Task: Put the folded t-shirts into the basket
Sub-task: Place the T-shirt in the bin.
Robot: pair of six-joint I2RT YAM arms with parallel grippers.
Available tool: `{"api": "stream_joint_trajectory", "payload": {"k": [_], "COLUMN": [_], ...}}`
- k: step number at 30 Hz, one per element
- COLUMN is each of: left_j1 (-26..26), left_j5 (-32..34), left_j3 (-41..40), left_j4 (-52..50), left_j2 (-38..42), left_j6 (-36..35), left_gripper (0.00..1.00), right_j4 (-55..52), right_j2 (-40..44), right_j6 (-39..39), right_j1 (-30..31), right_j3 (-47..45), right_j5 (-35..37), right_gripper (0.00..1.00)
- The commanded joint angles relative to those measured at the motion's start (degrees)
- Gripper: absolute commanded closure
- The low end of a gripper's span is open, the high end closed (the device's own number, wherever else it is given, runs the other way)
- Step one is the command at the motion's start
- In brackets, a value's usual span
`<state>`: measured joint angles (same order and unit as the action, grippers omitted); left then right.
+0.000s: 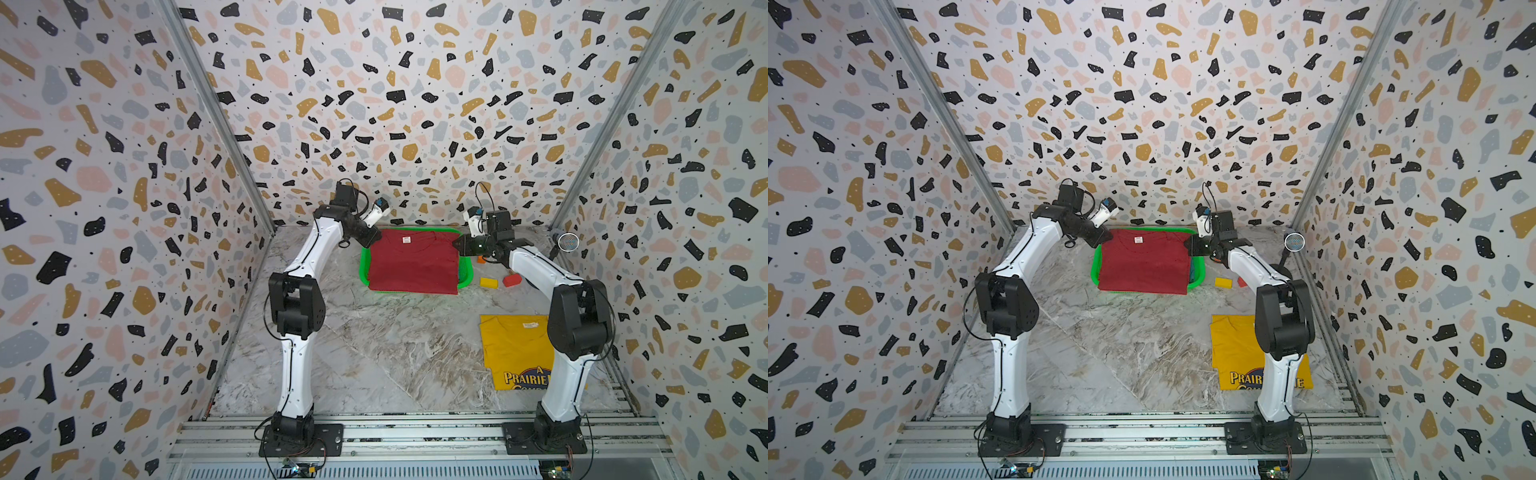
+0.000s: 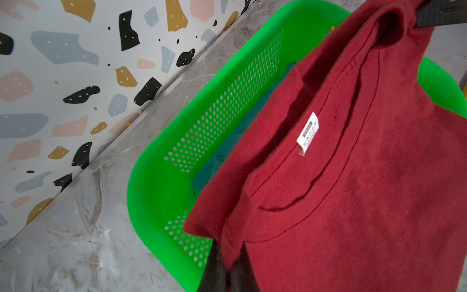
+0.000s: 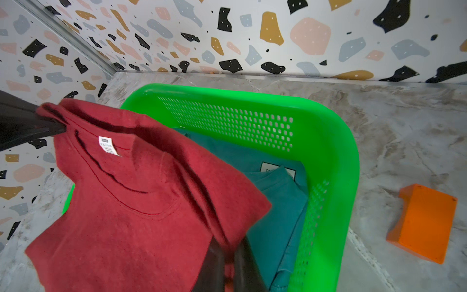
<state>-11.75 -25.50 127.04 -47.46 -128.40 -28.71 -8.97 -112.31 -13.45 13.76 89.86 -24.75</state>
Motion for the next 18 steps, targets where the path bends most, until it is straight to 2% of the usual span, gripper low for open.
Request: {"api": "stream_joint_trajectory", "payload": {"k": [1, 18], "left_j1": [-0.20, -1.05], "left_j5": [-1.42, 1.00], "left_j3": [-1.32, 0.73], "left_j4": [2.73, 4.18], "left_j2": [-0.14, -6.81], "left_j6": [0.95, 0.73], "left_gripper": [1.00, 1.00], "right_j4": [-0.46, -2.93], "right_j2": [0.18, -6.42], "right_j6": [0.88, 1.32], "right_j1": [-0.66, -2.24], "right_j3": [2.73, 7.94], "right_j5": [0.29, -0.84], "right_gripper": [1.00, 1.00]}}
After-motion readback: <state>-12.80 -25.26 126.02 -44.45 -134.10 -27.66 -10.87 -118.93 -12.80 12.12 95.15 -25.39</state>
